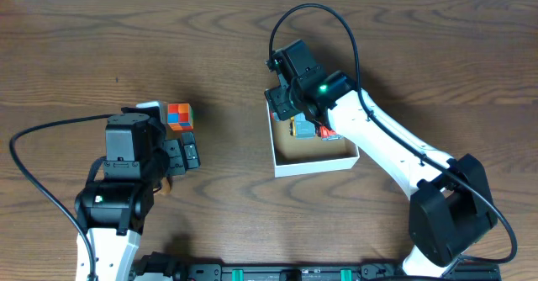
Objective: Pack container
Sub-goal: 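Carry the ball into the box's left corner and open the gripper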
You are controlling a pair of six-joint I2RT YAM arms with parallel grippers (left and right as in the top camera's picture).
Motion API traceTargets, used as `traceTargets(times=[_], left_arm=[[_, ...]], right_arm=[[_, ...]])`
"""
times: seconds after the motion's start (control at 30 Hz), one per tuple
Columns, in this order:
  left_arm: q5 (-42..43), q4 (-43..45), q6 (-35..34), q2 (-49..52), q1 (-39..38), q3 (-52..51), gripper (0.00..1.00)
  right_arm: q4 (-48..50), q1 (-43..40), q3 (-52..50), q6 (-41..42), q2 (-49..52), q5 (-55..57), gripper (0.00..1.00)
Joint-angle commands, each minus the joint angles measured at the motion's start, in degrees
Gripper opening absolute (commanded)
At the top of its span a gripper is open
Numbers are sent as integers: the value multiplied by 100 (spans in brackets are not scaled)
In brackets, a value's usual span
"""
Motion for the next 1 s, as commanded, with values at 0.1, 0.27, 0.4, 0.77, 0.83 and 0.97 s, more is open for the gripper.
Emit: traceTargets(times=[0.1, 0.27, 0.4, 0.77, 0.83, 0.97], left_arm=[[17, -15, -52, 7, -7, 127, 98], [17, -15, -52, 7, -7, 127, 98], [17, -15, -52, 7, -7, 127, 98], [17, -17, -52, 7, -7, 127, 98], [17, -15, -52, 7, -7, 127, 98], [17, -17, -52, 7, -7, 127, 98]], right_arm=[[-35, 76, 103, -66, 7, 17, 19], [-144, 122, 103, -61, 7, 13, 1], [-205, 153, 74, -61, 57, 13, 1], [-184, 192, 9, -39, 741, -2, 1], [-157, 192, 9, -39, 896, -2, 1], [-63, 181, 20, -39, 946, 7, 1]])
